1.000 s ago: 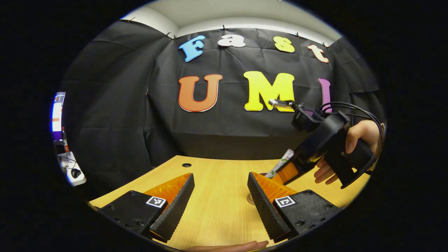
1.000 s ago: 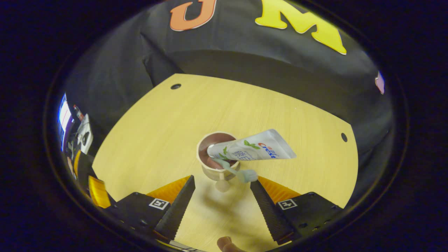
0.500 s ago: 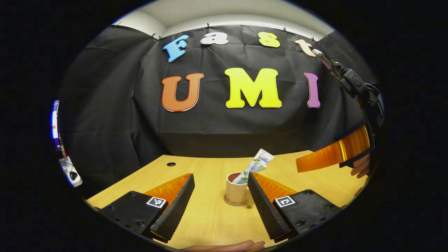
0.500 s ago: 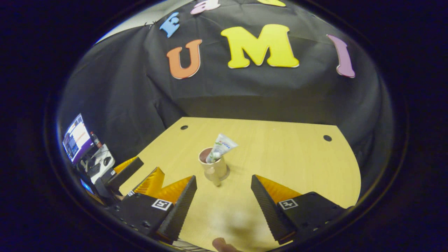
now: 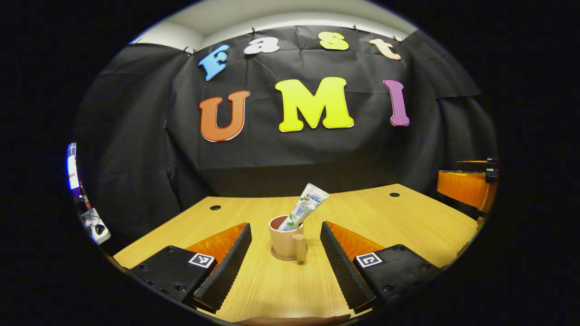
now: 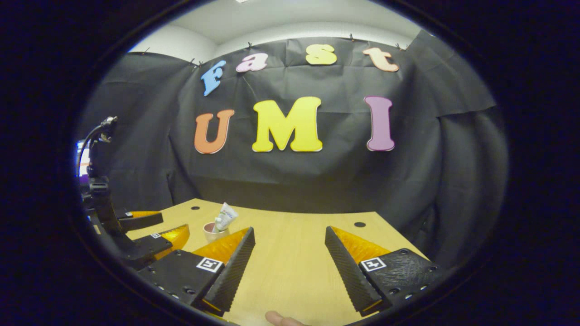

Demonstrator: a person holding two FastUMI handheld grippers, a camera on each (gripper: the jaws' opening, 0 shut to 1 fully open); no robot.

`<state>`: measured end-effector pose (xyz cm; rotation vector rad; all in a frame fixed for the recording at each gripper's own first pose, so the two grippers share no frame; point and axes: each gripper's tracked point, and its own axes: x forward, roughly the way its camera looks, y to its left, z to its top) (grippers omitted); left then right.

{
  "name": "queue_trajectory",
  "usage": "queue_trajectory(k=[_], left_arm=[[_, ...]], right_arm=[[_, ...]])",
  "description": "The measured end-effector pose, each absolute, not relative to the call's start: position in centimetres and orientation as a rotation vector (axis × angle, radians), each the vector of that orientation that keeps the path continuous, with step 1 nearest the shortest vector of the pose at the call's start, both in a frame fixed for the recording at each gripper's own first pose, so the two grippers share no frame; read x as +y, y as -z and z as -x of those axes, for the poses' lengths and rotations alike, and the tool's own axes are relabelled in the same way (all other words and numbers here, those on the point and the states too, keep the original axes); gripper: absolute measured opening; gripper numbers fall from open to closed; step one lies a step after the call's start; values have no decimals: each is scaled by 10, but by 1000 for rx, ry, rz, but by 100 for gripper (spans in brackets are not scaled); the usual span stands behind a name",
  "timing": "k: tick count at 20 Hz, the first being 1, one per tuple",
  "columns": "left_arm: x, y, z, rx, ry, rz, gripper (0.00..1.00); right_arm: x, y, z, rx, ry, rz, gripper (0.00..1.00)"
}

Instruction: Put the toothbrush and toothpaste on the desktop into the cup, then pick up the cup and place it on the coaster on the desktop.

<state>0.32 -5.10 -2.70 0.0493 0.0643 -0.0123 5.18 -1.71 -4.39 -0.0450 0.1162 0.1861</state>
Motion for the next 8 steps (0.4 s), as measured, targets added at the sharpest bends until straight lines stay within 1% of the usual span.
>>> queue_trajectory(k=[1,2,4,6,7,8], left_arm=[[-57,22,0,40,19,-42,97],[-61,16,4,18,18,-40,96],[-62,14,9,9,16,-43,98],[-61,14,11,4,8,-40,97],[-59,15,10,8,6,-38,94],[-57,17,10,16,5,-34,97]], right_arm=[[-21,46,-50,101,-177,53,95],[-20,55,-49,111,-173,49,93],[-18,64,-48,136,-187,-11,95],[-26,70,-49,137,-179,-56,95],[-31,71,-50,131,-171,-61,95],[-34,74,-52,137,-165,-54,93]])
